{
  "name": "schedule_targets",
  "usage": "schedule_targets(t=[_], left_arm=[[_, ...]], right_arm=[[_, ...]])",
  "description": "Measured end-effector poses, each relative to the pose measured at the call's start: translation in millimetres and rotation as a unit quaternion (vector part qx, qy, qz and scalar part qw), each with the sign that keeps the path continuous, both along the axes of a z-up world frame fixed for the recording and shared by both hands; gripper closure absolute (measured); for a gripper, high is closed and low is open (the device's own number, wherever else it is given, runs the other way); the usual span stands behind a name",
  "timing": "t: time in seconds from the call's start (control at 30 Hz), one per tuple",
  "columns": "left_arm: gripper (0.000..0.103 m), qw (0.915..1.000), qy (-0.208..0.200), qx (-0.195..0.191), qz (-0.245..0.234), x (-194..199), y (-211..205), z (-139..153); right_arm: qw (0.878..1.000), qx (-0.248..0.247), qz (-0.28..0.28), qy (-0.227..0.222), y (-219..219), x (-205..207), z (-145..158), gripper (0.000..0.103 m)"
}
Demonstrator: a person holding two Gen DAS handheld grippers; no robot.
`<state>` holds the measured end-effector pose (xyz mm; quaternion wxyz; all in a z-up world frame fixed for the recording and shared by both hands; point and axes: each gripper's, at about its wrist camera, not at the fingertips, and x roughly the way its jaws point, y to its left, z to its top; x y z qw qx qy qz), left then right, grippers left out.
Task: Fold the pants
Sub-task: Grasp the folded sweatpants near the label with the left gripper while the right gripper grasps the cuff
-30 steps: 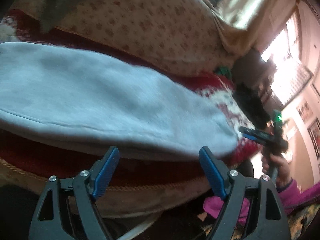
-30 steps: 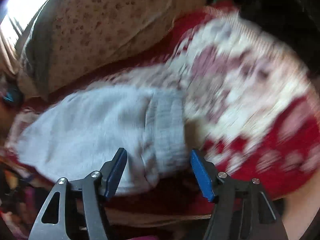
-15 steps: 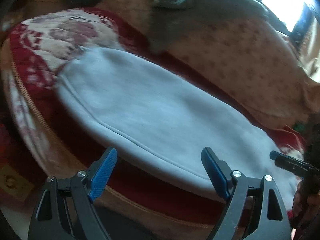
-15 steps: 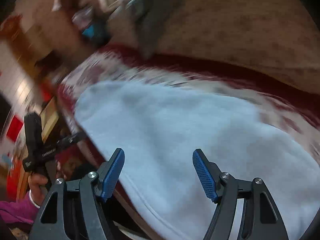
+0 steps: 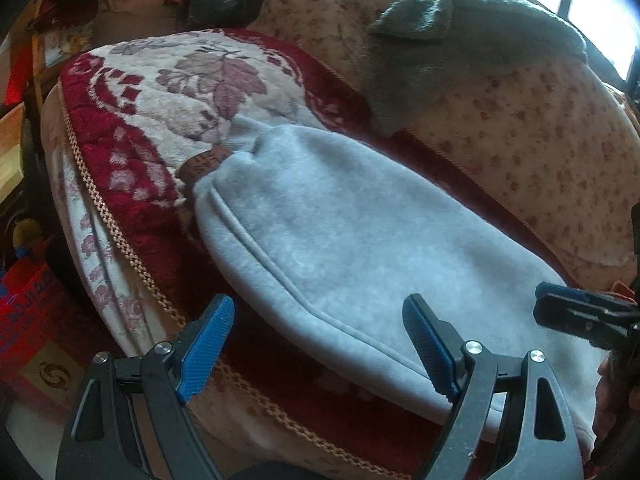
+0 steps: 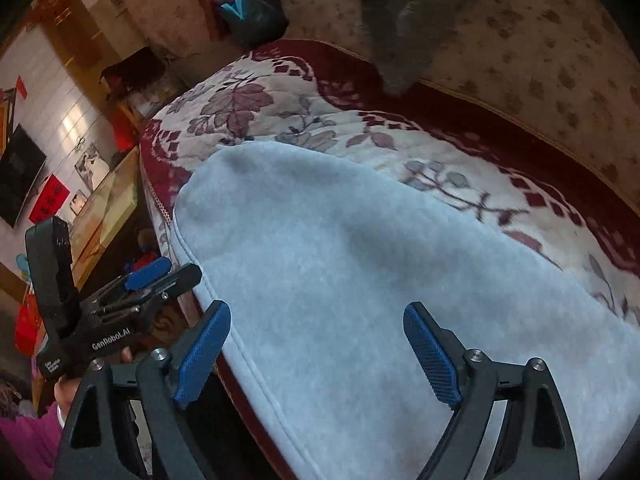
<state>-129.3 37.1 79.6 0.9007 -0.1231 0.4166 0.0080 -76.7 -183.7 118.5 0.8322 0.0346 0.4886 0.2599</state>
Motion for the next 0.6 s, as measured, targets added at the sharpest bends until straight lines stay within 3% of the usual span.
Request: schedule_targets(t=[0.6], left_arm=[[0.017,0.9987,0.021,0.008,0.047,17.5,32.0,-15.3]], right_arm=[[0.996,-0.030,0.086,-0.016,83.5,62.8,0.5,0.011]])
